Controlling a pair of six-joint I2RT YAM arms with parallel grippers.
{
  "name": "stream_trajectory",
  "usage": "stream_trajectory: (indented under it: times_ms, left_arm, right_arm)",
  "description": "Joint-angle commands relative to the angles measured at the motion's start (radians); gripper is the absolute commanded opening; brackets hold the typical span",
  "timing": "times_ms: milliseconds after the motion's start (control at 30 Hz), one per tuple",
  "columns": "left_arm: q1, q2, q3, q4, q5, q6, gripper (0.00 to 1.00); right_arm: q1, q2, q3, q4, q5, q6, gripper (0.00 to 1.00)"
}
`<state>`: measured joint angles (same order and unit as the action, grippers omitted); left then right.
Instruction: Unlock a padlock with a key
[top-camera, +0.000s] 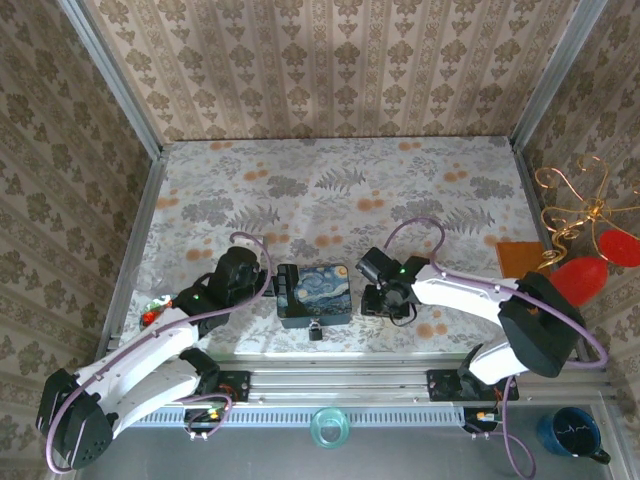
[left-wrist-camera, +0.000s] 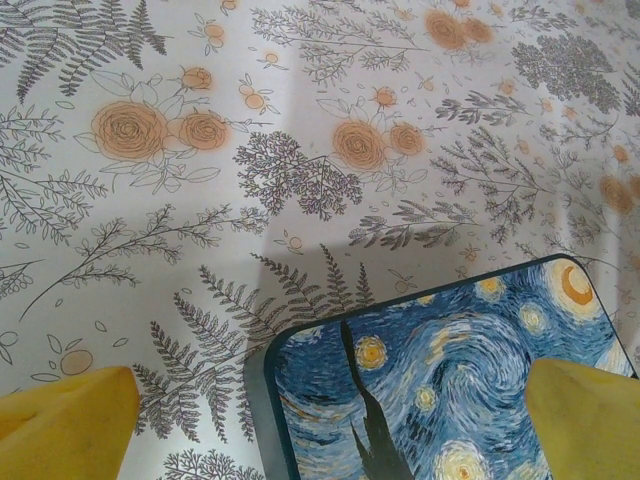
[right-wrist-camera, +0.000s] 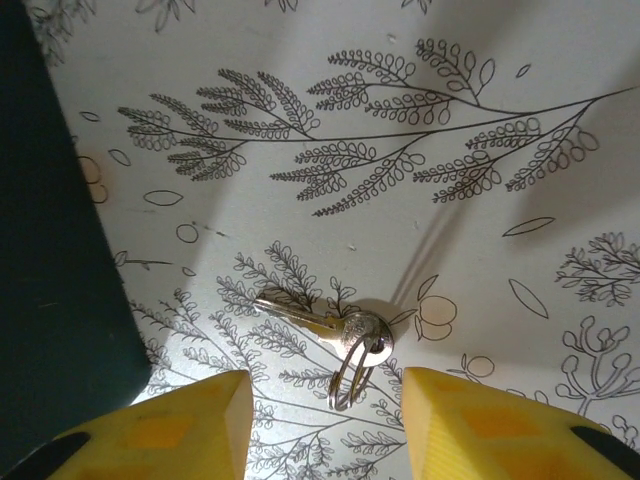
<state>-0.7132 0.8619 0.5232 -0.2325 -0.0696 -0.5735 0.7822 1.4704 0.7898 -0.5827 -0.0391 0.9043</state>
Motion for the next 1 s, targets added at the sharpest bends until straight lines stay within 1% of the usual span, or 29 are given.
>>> stream_trajectory:
  times_ms: [0,400,767,967]
  left_arm:
    - [-0.008,0.000,-0.007,0.019,-0.015,-0.015,1.00]
    - [-0.008,0.016,0.001,0.027,-0.012,-0.009,1.00]
    - [-0.007,0.016,0.003,0.024,-0.012,-0.006,1.00]
    - [-0.006,0.017,0.010,0.025,-0.013,0.001,1.00]
  right_arm:
    - [0.010,0.029,0.005,-0.013,0.000,0.025,0.42]
    - [0.010,0.073,0.002,-0.017,0.039,0.025,0.31]
    - [0.011,0.075,0.005,-0.017,0.069,0.019,0.16]
    - [0.010,0.031,0.001,0.007,0.089,0.009,0.07]
